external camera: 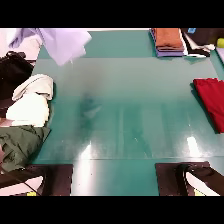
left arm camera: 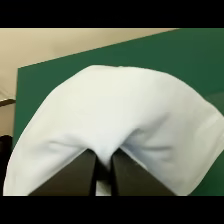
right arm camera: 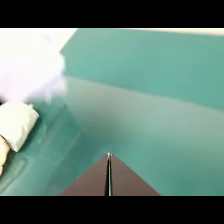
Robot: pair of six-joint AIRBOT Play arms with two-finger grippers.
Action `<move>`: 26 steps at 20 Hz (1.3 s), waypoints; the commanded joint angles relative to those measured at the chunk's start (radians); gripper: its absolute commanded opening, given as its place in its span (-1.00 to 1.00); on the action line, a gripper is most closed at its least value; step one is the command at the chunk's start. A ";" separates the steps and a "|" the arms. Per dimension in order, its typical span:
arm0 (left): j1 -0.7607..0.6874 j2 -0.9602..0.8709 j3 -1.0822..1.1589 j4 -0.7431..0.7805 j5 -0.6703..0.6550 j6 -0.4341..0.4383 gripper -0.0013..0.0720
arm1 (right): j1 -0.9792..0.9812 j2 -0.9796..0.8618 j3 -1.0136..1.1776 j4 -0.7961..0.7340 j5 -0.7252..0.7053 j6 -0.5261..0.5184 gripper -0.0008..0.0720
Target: Fold the shirts.
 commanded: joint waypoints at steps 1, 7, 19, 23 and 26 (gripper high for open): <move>-0.222 0.059 -0.072 -0.013 -0.186 0.019 -0.89 | 0.000 0.000 0.081 0.000 0.048 -0.001 -0.92; -0.372 0.057 -0.501 -0.328 0.043 -0.008 0.78 | 0.000 0.004 0.127 0.002 0.113 -0.001 -0.92; 0.048 0.047 -0.954 -0.682 0.104 0.017 0.78 | 0.000 -0.002 0.126 0.008 0.186 0.003 -0.92; -0.058 0.047 -1.115 -0.783 0.268 0.079 0.78 | 0.000 -0.003 0.125 0.007 0.188 0.003 -0.92; -0.122 0.039 -1.136 -0.774 0.355 0.079 0.78 | 0.000 -0.003 0.124 0.002 0.189 0.003 -0.92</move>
